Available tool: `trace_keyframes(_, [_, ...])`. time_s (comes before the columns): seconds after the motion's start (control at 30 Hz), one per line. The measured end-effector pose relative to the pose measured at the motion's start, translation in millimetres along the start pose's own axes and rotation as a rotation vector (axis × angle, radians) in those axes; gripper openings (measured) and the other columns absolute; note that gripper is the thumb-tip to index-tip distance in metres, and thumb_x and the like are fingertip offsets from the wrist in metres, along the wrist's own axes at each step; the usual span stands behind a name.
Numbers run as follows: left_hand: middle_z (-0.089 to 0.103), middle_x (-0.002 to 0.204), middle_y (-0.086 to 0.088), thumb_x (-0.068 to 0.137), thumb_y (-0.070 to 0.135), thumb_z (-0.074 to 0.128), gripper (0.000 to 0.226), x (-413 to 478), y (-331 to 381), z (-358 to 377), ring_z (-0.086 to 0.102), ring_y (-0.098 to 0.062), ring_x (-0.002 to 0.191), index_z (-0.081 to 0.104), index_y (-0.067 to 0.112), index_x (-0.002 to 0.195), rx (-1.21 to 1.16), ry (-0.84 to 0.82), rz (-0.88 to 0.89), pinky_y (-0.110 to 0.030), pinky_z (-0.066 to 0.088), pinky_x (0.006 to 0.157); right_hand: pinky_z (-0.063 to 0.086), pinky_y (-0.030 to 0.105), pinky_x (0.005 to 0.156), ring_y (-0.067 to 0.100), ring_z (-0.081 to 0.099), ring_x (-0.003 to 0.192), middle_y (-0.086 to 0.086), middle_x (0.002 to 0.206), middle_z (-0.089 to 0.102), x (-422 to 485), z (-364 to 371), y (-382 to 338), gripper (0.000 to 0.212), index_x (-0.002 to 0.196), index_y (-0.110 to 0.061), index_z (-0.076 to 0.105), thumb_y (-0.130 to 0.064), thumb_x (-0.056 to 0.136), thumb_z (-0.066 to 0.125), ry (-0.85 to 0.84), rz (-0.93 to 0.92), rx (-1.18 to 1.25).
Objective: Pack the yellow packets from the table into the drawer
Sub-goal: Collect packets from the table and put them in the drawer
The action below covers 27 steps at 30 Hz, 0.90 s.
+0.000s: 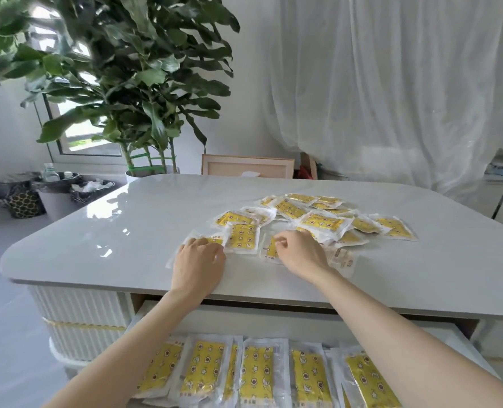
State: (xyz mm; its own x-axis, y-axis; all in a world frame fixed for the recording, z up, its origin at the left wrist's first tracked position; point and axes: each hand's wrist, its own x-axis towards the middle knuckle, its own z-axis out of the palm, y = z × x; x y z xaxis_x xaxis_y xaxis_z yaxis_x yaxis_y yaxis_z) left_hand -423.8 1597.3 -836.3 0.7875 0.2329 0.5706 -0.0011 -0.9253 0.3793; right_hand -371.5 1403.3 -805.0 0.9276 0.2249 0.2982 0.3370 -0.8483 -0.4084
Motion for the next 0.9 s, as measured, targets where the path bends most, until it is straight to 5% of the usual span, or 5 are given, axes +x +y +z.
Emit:
trace_keyframes(0.17, [0.055,0.124,-0.002,0.092,0.030,0.051,0.027,4,-20,-18,0.042,-0.024,0.118,0.062,0.029,0.116,-0.251,0.067,-0.299,-0.037,0.030,0.099,0.037,0.040,0.096,0.031,0.035,0.128,0.008,0.130,0.056,8,9,-4,0.046,0.134,-0.018,0.046,-0.043,0.097,0.039,-0.071,0.200,-0.008])
trace_keyframes(0.33, [0.034,0.147,-0.006,0.085,0.056,0.052,0.061,19,-28,-27,0.022,-0.031,0.137,0.035,0.038,0.141,-0.018,-0.373,-0.457,-0.040,0.019,0.110,0.028,0.042,0.106,0.035,0.027,0.135,0.018,0.141,0.042,15,18,-10,0.066,0.140,-0.012,0.034,-0.059,0.093,0.035,-0.186,0.254,-0.132])
trace_keyframes(0.57, [0.047,0.137,0.000,0.051,0.064,0.075,0.093,34,-39,-29,0.044,-0.025,0.126,0.043,0.036,0.133,-0.175,-0.500,-0.498,-0.042,0.035,0.107,0.034,0.040,0.103,0.034,0.039,0.130,0.008,0.138,0.046,35,18,-18,0.102,0.147,-0.023,0.020,-0.057,0.068,0.075,-0.221,0.342,0.021])
trace_keyframes(0.7, [0.051,0.132,-0.004,0.066,0.044,0.082,0.079,30,-37,-31,0.051,-0.024,0.118,0.044,0.029,0.134,-0.214,-0.469,-0.472,-0.038,0.042,0.101,0.037,0.042,0.098,0.035,0.038,0.129,0.010,0.140,0.038,40,11,-20,0.115,0.148,-0.040,0.011,-0.047,0.060,0.086,-0.241,0.446,0.115])
trace_keyframes(0.9, [0.057,0.110,-0.005,0.071,0.035,0.080,0.081,12,-43,-49,0.054,-0.022,0.098,0.037,0.027,0.139,-0.288,-0.442,-0.442,-0.029,0.045,0.086,0.044,0.041,0.089,0.036,0.041,0.128,0.017,0.143,0.029,34,0,-22,0.123,0.149,-0.040,0.006,-0.034,0.059,0.091,-0.215,0.488,0.214])
